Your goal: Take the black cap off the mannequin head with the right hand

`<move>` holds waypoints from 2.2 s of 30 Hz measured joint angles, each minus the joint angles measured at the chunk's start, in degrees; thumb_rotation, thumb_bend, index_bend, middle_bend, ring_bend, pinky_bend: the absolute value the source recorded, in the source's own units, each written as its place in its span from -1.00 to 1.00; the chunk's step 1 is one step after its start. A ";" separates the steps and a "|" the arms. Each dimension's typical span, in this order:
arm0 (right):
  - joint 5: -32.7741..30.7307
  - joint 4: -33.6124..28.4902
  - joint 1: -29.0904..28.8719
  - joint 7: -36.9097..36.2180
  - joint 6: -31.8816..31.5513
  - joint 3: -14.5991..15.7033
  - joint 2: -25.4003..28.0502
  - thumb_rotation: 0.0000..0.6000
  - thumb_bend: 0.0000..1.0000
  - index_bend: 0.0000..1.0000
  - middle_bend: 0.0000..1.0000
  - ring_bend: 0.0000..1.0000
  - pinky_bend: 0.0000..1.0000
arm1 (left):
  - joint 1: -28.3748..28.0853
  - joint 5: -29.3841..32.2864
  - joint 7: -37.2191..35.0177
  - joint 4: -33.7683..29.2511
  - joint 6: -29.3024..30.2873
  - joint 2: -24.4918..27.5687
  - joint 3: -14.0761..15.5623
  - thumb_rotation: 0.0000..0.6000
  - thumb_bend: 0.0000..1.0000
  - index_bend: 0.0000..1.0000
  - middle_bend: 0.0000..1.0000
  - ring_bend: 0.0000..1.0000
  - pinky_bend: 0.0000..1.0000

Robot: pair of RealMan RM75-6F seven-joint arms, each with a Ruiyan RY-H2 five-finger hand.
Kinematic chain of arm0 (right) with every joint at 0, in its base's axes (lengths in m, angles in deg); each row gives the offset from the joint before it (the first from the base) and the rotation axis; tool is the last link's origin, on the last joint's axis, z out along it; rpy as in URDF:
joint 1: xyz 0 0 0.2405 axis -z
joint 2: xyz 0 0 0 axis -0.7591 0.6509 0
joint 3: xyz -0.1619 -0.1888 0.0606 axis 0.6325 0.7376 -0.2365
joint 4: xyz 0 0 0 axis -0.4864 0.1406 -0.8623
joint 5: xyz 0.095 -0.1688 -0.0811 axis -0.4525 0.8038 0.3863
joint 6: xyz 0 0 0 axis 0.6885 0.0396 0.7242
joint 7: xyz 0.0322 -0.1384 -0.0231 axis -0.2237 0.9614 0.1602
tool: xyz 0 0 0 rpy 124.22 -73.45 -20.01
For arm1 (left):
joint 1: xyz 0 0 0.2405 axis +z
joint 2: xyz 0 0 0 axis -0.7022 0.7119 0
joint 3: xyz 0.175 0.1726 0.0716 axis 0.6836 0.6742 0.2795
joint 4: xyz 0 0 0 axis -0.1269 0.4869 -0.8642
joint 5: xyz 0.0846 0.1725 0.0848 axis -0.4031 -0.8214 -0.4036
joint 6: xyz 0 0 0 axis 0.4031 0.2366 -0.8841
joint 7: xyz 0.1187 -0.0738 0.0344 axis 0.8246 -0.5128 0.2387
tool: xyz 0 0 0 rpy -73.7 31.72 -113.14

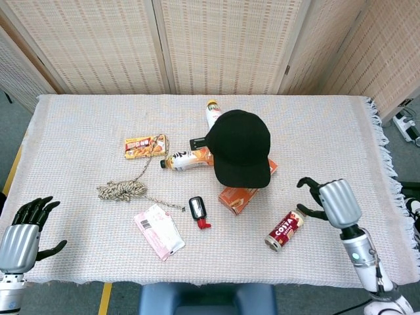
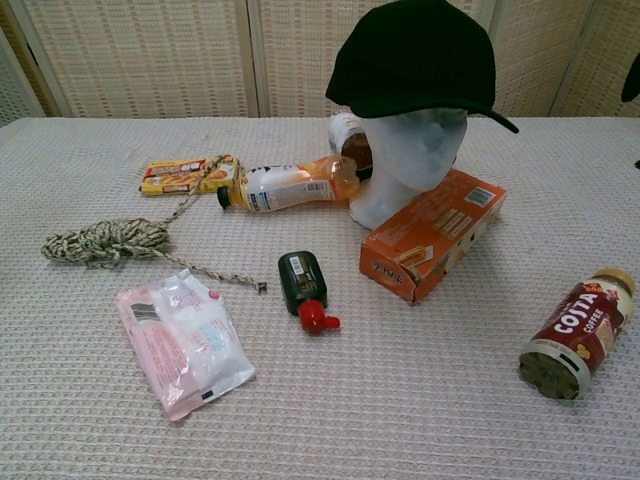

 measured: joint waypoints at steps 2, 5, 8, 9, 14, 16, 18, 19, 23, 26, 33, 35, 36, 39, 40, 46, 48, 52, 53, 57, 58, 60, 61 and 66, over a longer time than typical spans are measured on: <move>-0.97 0.28 -1.72 0.78 1.47 -0.78 -1.65 1.00 -0.87 -0.09 0.89 0.98 1.00 | -0.01 0.32 -0.04 -0.15 -0.24 0.35 -0.03 1.00 -0.83 -0.54 -0.63 -0.72 -0.66; -2.64 0.63 -3.84 1.79 3.48 -1.82 -3.59 1.00 -0.87 -0.07 0.89 0.99 1.00 | -0.10 0.62 -0.16 -0.36 -0.59 0.68 -0.10 1.00 -0.84 -0.54 -0.63 -0.72 -0.66; -4.50 0.91 -5.77 2.98 5.37 -2.79 -5.28 1.00 -0.87 -0.07 0.89 0.98 1.00 | -0.22 0.77 -0.24 -0.54 -0.93 0.85 -0.09 1.00 -0.83 -0.55 -0.64 -0.72 -0.66; -5.00 1.00 -6.30 3.30 5.74 -3.09 -5.78 1.00 -0.87 -0.07 0.89 0.98 1.00 | -0.26 0.86 -0.29 -0.60 -1.07 0.89 -0.09 1.00 -0.83 -0.55 -0.63 -0.72 -0.66; -7.00 1.63 -8.64 4.48 7.14 -4.41 -7.81 1.00 -0.87 -0.07 0.89 0.99 1.00 | -0.38 1.07 -0.58 -0.48 -1.51 1.06 -0.02 1.00 -0.84 -0.56 -0.63 -0.72 -0.65; -7.62 1.97 -9.24 4.82 7.61 -4.78 -8.38 1.00 -0.87 -0.07 0.89 0.99 1.00 | -0.41 1.15 -0.63 -0.50 -1.63 1.14 -0.01 1.00 -0.84 -0.56 -0.62 -0.70 -0.64; -8.14 2.26 -9.79 5.01 8.04 -5.01 -8.87 1.00 -0.87 -0.07 0.89 0.98 1.00 | -0.48 1.35 -0.73 -0.71 -2.18 1.43 0.15 1.00 -0.84 -0.56 -0.60 -0.69 -0.63; -8.72 2.67 -10.39 5.34 8.58 -5.21 -9.43 1.00 -0.87 -0.07 0.89 0.98 1.00 | -0.53 1.49 -0.84 -0.90 -2.59 1.68 0.25 1.00 -0.84 -0.56 -0.60 -0.69 -0.63; -10.41 4.27 -12.28 6.35 9.77 -5.77 -11.44 1.00 -0.77 -0.05 0.89 0.98 1.00 | -0.62 1.93 -1.45 -1.51 -3.46 2.76 0.64 1.00 -0.83 -0.56 -0.61 -0.68 -0.63; -10.49 5.41 -12.84 6.11 9.27 -5.99 -12.50 1.00 -0.46 0.04 0.89 0.99 1.00 | -0.57 2.15 -1.72 -1.75 -3.67 3.12 0.76 1.00 -0.84 -0.56 -0.61 -0.68 -0.63; -9.27 8.47 -13.40 2.59 6.62 -5.69 -14.27 1.00 0.31 0.37 0.93 1.00 1.00 | -0.71 2.35 -1.91 -2.00 -4.42 3.54 1.06 1.00 -0.83 -0.56 -0.61 -0.68 -0.63; -9.00 8.98 -13.43 1.76 5.89 -5.54 -14.46 1.00 0.44 0.42 0.95 1.00 1.00 | -0.79 2.34 -1.92 -1.96 -4.50 3.50 1.04 1.00 -0.83 -0.56 -0.61 -0.68 -0.63; -8.95 9.10 -13.42 1.46 5.61 -5.51 -14.50 1.00 0.49 0.44 0.95 1.00 1.00 | -0.83 2.27 -1.95 -1.92 -4.50 3.46 1.03 1.00 -0.83 -0.56 -0.61 -0.68 -0.63; -8.90 9.32 -13.35 0.41 4.68 -5.58 -14.52 1.00 0.60 0.48 0.96 1.00 1.00 | -0.92 2.11 -1.98 -1.80 -4.56 3.37 1.06 1.00 -0.84 -0.56 -0.61 -0.69 -0.63; -8.94 9.36 -13.32 -0.12 4.26 -5.71 -14.54 1.00 0.62 0.50 0.97 1.00 1.00 | -0.94 2.13 -1.99 -1.80 -4.58 3.37 1.05 1.00 -0.83 -0.56 -0.61 -0.68 -0.63; -10.37 9.40 -13.22 -3.01 2.20 -7.51 -14.94 1.00 0.68 0.53 0.98 1.00 1.00 | -1.00 2.10 -2.00 -1.87 -4.70 3.42 1.13 1.00 -0.83 -0.57 -0.62 -0.68 -0.63; -11.26 9.39 -13.26 -3.49 1.95 -8.19 -15.08 1.00 0.68 0.54 0.98 1.00 1.00 | -1.00 2.12 -2.04 -1.89 -4.73 3.48 1.16 1.00 -0.84 -0.57 -0.62 -0.68 -0.63; -13.39 9.94 -13.62 -4.16 1.38 -10.12 -15.67 1.00 0.69 0.54 0.98 1.00 1.00 | -1.05 2.05 -1.99 -1.91 -4.92 3.51 1.29 1.00 -0.83 -0.57 -0.62 -0.69 -0.63; -13.81 10.20 -13.78 -4.25 1.30 -10.55 -15.83 1.00 0.69 0.54 0.98 1.00 1.00 | -1.07 2.00 -1.95 -1.92 -4.95 3.52 1.33 1.00 -0.83 -0.57 -0.62 -0.68 -0.63; -15.64 11.27 -14.62 -4.54 1.15 -12.49 -16.30 1.00 0.69 0.54 0.98 1.00 1.00 | -1.11 1.98 -1.77 -2.05 -5.14 3.55 1.47 1.00 -0.83 -0.57 -0.63 -0.69 -0.63; -16.23 11.62 -14.94 -4.57 1.16 -13.14 -16.39 1.00 0.69 0.55 0.98 1.00 1.00 | -1.12 2.01 -1.71 -2.12 -5.18 3.56 1.48 1.00 -0.83 -0.57 -0.63 -0.69 -0.63; -17.19 12.35 -15.50 -4.53 1.29 -14.15 -16.48 1.00 0.69 0.55 0.99 1.00 1.00 | -1.16 2.08 -1.57 -2.23 -5.27 3.60 1.50 1.00 -0.84 -0.57 -0.63 -0.69 -0.63; -17.87 12.88 -15.91 -4.48 1.47 -14.82 -16.50 1.00 0.69 0.55 0.99 1.00 1.00 | -1.17 2.11 -1.50 -2.28 -5.30 3.62 1.49 1.00 -0.84 -0.57 -0.63 -0.69 -0.63; -20.16 15.84 -17.77 -3.89 2.84 -17.02 -16.29 1.00 0.70 0.55 0.99 1.00 1.00 | -1.34 2.23 -1.05 -2.57 -5.60 3.71 1.51 1.00 -0.83 -0.57 -0.63 -0.69 -0.63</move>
